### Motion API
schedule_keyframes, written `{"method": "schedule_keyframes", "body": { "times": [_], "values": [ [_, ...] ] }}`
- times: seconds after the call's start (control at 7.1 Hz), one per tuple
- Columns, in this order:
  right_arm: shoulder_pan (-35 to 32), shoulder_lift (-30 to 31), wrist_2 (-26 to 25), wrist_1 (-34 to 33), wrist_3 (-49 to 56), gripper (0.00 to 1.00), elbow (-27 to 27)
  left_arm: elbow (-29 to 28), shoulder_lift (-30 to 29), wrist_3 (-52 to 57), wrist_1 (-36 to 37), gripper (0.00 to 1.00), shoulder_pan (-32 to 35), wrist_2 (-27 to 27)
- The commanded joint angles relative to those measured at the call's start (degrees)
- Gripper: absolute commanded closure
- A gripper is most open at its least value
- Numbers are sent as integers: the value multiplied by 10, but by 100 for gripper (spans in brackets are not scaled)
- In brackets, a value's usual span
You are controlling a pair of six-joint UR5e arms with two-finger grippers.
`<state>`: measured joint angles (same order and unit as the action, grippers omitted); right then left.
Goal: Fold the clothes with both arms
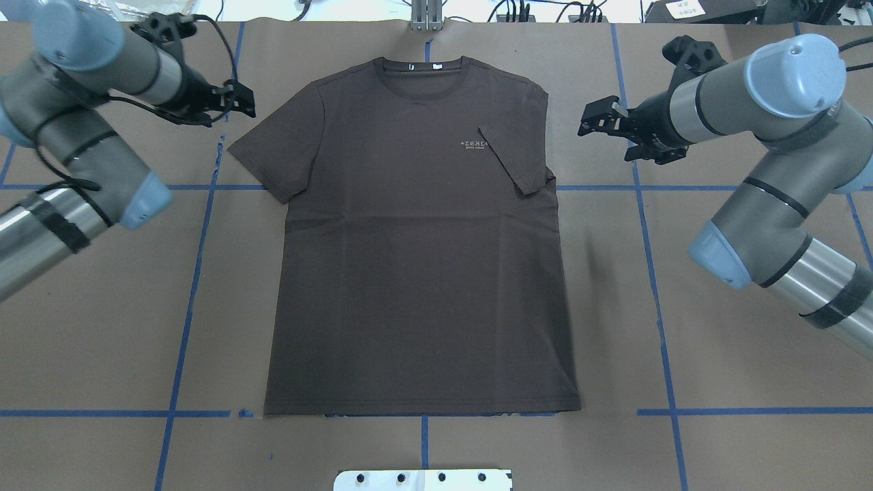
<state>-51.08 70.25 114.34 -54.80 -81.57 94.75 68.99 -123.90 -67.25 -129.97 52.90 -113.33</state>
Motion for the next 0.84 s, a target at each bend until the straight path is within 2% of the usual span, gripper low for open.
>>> {"method": "schedule_keyframes", "body": {
  "times": [0.0,0.14,0.28,0.42,0.56,0.7],
  "values": [
    [-3,9,-11,64,14,0,-26,-50,-27,-57,-1,18,-39,53],
    [-2,14,-15,82,12,0,-34,-49,-40,-55,63,22,-49,74],
    [-2,16,-15,84,11,0,-35,-44,-41,-46,83,24,-48,84],
    [-2,16,-17,83,12,0,-37,-41,-36,-39,87,26,-45,86],
    [-2,16,-18,84,14,0,-45,-23,-13,22,89,26,-30,85],
    [-2,16,-18,84,14,0,-46,8,16,36,80,26,-30,82]
  ]
}}
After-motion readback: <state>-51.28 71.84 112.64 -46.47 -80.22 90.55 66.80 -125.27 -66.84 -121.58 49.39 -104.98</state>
